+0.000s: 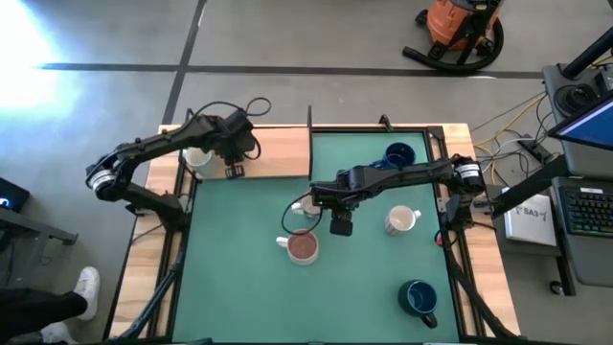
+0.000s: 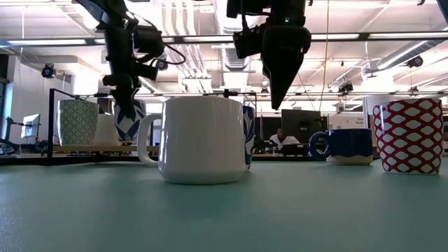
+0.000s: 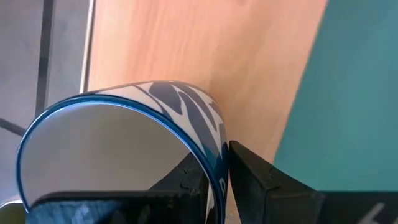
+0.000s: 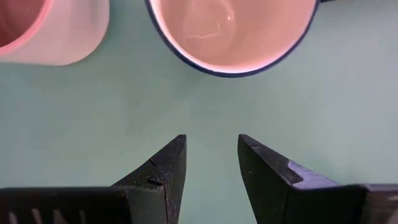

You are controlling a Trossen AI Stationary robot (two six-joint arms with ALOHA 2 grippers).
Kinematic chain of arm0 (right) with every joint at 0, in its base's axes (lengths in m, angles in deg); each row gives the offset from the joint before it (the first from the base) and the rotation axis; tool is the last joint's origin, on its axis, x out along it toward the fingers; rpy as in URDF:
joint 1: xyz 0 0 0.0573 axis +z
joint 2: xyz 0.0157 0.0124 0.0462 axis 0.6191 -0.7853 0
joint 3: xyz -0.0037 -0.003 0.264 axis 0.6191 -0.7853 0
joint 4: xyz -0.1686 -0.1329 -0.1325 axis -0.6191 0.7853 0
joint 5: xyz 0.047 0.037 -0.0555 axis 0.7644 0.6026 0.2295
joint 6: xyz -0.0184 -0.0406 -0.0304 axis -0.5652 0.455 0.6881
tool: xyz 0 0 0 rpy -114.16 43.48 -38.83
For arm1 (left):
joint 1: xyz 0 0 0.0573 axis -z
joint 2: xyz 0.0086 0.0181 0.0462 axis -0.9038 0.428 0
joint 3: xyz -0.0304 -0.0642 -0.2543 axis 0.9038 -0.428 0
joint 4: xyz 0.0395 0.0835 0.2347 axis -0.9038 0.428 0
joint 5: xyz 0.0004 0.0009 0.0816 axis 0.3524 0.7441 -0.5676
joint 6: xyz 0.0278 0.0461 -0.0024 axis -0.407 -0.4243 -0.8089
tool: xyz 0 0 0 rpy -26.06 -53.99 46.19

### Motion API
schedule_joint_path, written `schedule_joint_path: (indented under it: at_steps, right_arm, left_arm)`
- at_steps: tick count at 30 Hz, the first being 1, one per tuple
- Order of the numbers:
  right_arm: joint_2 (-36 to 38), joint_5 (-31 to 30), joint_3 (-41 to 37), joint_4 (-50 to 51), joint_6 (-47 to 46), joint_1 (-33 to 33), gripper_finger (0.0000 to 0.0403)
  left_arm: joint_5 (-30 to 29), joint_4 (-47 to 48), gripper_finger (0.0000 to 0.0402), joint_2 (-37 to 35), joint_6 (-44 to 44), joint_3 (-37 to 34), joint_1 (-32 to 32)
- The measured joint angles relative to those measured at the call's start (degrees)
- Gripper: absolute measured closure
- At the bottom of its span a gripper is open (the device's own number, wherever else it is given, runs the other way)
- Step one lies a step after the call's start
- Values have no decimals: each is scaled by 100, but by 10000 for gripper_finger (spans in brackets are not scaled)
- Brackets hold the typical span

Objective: Place coffee mugs
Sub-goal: Put the left blue patterned mug on the shelf

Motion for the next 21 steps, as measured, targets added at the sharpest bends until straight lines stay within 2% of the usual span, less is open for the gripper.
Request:
schedule_joint_path:
  at_steps: [9,14,21]
  right_arm:
    - [24,4,0,21,51,-172,268]
    - [77,0,0,17,76,-257,268]
    - [167,2,0,15,180,-341,268]
  left_arm:
    - [48,-218,352,26,-120,0,-118]
    - [169,-266,338,233,-264,2,-109]
    - [32,-560,334,521,-410,2,-114]
